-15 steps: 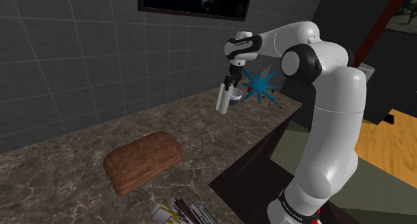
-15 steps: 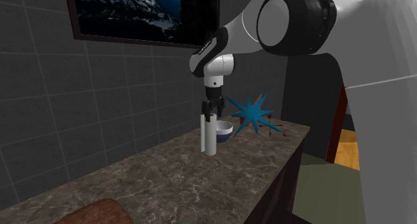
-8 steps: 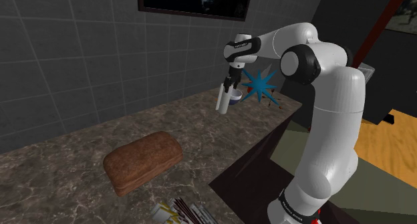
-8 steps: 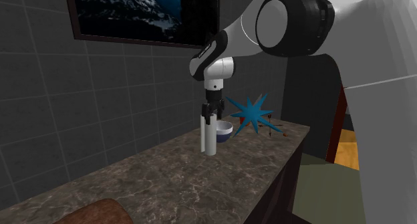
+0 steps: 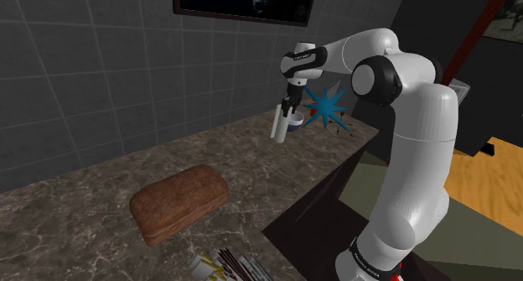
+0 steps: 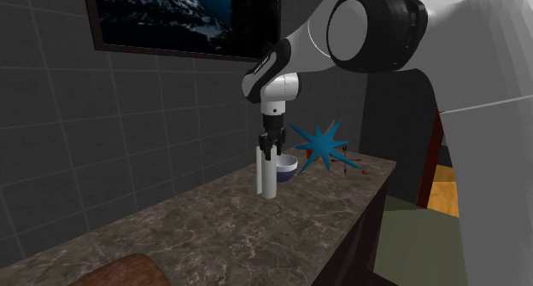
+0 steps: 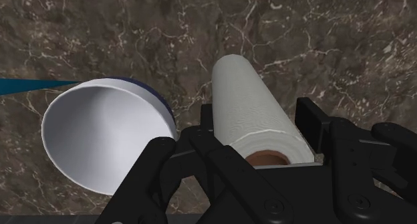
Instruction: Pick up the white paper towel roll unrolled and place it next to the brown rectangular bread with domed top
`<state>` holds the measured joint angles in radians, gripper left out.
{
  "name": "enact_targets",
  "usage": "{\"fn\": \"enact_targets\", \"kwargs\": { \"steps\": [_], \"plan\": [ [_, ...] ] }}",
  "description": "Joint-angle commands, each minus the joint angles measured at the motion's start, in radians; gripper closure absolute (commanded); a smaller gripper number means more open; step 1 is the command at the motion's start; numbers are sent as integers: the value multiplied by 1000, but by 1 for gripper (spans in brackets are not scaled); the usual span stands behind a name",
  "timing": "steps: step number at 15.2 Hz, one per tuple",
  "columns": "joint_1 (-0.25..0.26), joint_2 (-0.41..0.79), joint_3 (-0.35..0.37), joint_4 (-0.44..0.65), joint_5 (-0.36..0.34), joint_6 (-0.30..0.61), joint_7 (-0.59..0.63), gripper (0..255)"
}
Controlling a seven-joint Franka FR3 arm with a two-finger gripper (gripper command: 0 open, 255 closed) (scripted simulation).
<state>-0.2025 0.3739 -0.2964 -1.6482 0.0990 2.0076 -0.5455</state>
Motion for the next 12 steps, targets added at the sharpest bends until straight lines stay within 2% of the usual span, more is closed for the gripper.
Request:
{"fn": "enact_targets", "kwargs": {
  "steps": [1,4,12],
  "plan": [
    [0,0,0,0,0,0,0,255],
    [0,0,0,0,0,0,0,255],
    [0,-26,-5,72,-10,-96,6,255]
  ]
}}
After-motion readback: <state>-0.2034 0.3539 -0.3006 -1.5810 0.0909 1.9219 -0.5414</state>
